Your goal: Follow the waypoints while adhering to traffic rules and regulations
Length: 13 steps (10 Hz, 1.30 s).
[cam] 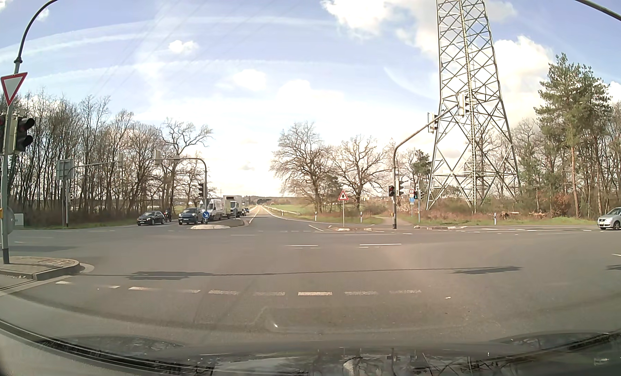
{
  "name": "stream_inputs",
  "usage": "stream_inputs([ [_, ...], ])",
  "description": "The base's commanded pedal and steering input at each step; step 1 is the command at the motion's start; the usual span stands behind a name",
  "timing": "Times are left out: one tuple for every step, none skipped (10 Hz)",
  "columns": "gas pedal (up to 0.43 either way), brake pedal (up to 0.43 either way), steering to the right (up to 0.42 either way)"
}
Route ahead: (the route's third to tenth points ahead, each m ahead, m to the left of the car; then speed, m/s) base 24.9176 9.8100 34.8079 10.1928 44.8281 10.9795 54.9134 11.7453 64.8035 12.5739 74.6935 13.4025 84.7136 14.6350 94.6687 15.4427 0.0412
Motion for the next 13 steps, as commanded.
stream_inputs([
  [0.0, 0.0, -0.018],
  [0.0, 0.0, -0.017],
  [0.067, 0.0, -0.018],
  [0.13, 0.0, -0.017],
  [0.169, 0.0, -0.018],
  [0.189, 0.0, -0.018],
  [0.22, 0.0, -0.018],
  [0.248, 0.0, -0.021],
  [0.26, 0.0, -0.027],
  [0.28, 0.0, -0.031],
  [0.287, 0.0, -0.032],
  [0.311, 0.0, -0.032],
  [0.319, 0.0, -0.033],
])
